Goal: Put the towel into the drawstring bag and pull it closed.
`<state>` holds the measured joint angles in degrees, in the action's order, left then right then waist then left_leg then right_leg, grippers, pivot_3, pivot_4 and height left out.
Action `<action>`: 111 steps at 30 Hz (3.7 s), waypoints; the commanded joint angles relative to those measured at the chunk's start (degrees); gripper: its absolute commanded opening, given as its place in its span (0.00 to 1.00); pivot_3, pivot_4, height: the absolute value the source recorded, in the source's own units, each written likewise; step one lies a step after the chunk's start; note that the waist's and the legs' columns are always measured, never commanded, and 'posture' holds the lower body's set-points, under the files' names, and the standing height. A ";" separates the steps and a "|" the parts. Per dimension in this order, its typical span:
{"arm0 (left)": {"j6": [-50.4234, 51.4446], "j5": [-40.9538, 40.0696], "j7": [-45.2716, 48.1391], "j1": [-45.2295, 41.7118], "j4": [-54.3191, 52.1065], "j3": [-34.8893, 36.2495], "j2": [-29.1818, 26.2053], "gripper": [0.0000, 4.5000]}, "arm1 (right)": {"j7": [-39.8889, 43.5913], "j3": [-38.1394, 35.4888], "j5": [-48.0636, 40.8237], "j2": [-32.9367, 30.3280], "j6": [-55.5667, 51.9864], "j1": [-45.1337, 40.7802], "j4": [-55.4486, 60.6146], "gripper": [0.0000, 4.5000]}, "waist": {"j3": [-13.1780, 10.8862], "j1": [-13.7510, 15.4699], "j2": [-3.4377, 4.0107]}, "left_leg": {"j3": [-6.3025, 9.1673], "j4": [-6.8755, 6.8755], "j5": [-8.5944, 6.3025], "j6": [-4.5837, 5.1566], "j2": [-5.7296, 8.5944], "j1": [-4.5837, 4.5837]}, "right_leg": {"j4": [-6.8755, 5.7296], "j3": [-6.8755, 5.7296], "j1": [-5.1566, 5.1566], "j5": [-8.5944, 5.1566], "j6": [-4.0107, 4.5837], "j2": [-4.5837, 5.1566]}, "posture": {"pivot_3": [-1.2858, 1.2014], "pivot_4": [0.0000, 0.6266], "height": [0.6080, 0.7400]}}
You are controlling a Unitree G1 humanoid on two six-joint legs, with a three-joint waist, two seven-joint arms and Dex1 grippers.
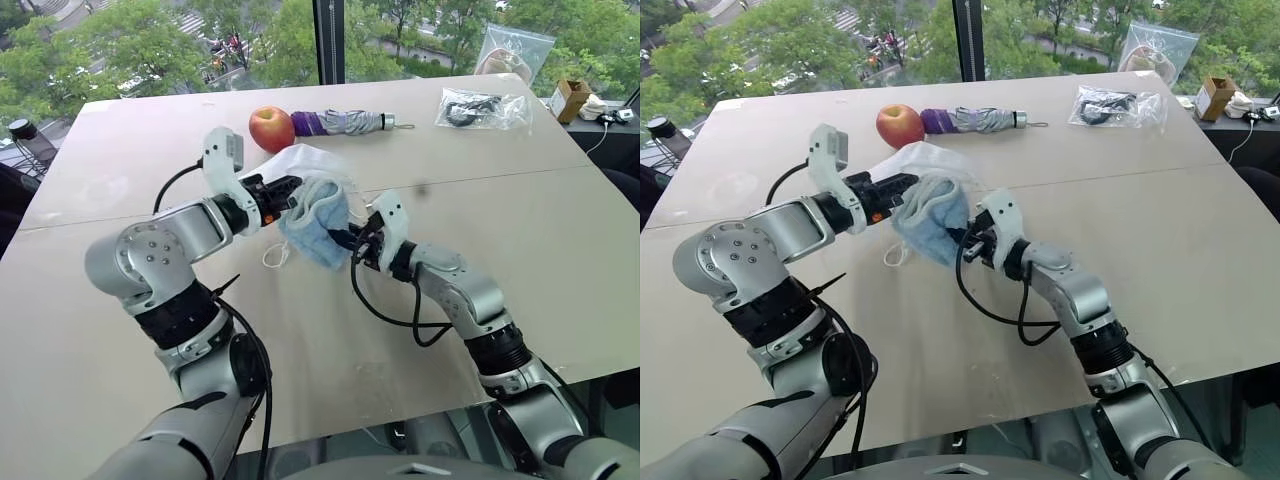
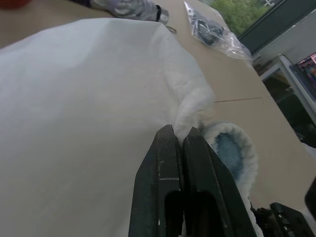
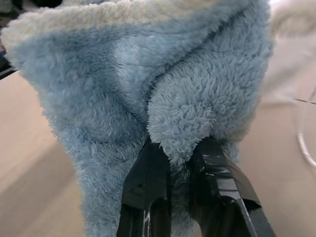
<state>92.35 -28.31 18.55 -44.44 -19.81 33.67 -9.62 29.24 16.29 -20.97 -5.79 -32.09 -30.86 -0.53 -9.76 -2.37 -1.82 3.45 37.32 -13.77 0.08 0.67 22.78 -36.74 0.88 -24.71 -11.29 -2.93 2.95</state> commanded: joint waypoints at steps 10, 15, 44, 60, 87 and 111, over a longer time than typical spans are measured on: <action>0.15 -9.12 -1.62 5.19 -5.83 -5.17 -2.63 0.00 | -5.24 -9.86 -3.99 9.51 -2.53 -6.21 -3.11 0.00 | 0.00 0.09 -0.01 | 0.14 -0.01 0.07 -0.11 0.00 -0.01 | -0.04 0.02 -0.02 0.02 0.03 0.00 | 0.52 0.24 1.00; 0.15 -12.48 -2.06 8.64 -7.22 -8.44 -3.97 0.00 | -14.06 -26.18 -22.07 19.19 -7.55 -11.73 -4.67 0.00 | -0.01 0.63 0.03 | 0.25 -0.07 0.02 -0.03 0.05 -0.02 | -0.01 -0.02 0.00 0.03 0.05 0.07 | 0.52 0.24 1.00; -3.27 -11.48 -4.52 4.36 -0.36 -4.95 -7.01 0.00 | -50.56 -20.41 -51.61 15.76 -15.61 -7.80 -7.25 0.79 | -0.05 -0.20 0.09 | -0.17 -0.10 -0.06 0.14 -0.18 -0.05 | -0.01 0.02 -0.01 0.01 0.06 -0.20 | 0.52 0.24 1.00; -5.93 -9.95 -6.47 2.83 2.72 -5.76 -7.11 0.00 | -1.03 2.47 -16.99 -17.65 -0.51 2.52 17.52 0.79 | -0.06 -0.22 0.07 | -0.15 -0.10 -0.06 0.15 -0.11 0.05 | 0.19 -0.07 0.03 -0.05 -0.06 -0.15 | 0.52 0.24 1.00; -21.66 -8.33 1.64 9.18 2.83 -12.98 -16.53 0.37 | -8.80 -6.84 9.35 -5.22 9.27 -0.55 -6.52 0.00 | -0.06 0.07 0.07 | -0.15 -0.09 0.08 -0.10 -0.17 -0.03 | 0.09 0.11 -0.01 0.02 0.07 -0.16 | 0.52 0.24 1.00; -50.45 2.97 12.98 37.87 5.57 -28.94 -23.42 0.70 | -7.93 -8.44 11.65 -2.17 8.54 -1.21 -7.03 0.00 | -0.09 2.05 0.50 | -0.19 -0.01 0.08 0.00 -0.19 -0.29 | 0.11 -0.04 0.30 -0.08 0.39 -0.10 | 0.52 0.24 1.00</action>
<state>43.08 -26.46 32.96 -6.12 -16.07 6.12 -34.56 20.91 8.87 -9.34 -7.76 -23.76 -30.99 -9.81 -9.85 -0.32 -1.32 3.27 37.33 -13.69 0.09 0.48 22.47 -36.64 0.83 -24.37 -11.36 -2.53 2.85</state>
